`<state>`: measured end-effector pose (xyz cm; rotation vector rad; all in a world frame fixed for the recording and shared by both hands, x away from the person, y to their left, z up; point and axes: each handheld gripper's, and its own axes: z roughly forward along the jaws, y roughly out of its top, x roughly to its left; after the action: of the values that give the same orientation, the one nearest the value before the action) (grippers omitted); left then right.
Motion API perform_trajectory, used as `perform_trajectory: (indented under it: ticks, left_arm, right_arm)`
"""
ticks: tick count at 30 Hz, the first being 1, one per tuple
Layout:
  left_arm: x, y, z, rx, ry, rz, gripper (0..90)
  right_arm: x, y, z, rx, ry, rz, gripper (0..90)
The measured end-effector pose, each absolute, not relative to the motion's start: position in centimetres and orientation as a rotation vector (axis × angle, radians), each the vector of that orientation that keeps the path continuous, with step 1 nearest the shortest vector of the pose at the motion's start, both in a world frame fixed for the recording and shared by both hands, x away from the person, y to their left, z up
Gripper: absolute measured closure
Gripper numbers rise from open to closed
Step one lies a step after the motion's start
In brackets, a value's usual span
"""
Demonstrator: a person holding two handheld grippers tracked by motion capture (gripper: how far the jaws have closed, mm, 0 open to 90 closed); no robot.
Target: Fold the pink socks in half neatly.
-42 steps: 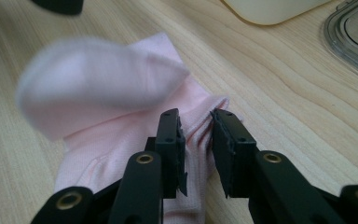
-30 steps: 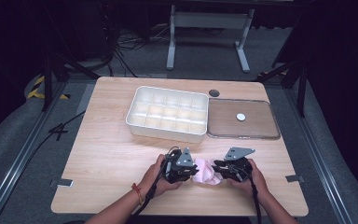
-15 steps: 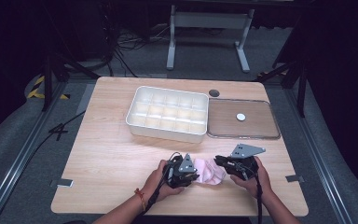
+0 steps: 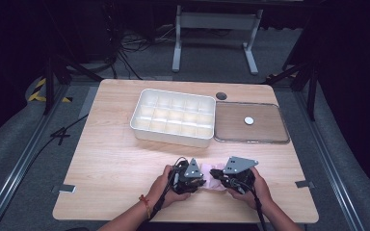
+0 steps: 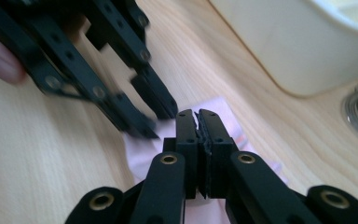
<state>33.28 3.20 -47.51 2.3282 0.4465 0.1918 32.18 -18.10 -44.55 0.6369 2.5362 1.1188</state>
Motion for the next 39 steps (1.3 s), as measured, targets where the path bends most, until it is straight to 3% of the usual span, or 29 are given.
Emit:
perform_trajectory:
  ticks: [9, 15, 21, 31, 39]
  left_arm:
    - [33.3, 3.3, -47.6, 2.316, 0.492, 0.186, 67.9]
    - [33.5, 3.9, -47.5, 2.286, 0.574, 0.163, 51.9]
    - [33.3, 4.4, -47.6, 2.258, 0.630, 0.075, 44.5]
    - [33.5, 3.0, -47.9, 2.247, 0.645, 0.072, 48.0]
    - [33.6, 2.8, -48.0, 2.243, 0.632, 0.060, 65.1]
  right_arm:
    - [32.5, -19.4, -46.1, 0.635, 2.601, 1.002, 88.1]
    - [32.6, -19.5, -46.6, 0.622, 2.625, 0.989, 88.6]
    - [32.7, -19.6, -46.7, 0.629, 2.623, 1.012, 89.0]
    - [32.6, -19.6, -46.8, 0.624, 2.618, 1.015, 89.1]
    - [32.5, -19.4, -46.4, 0.631, 2.606, 1.007, 84.2]
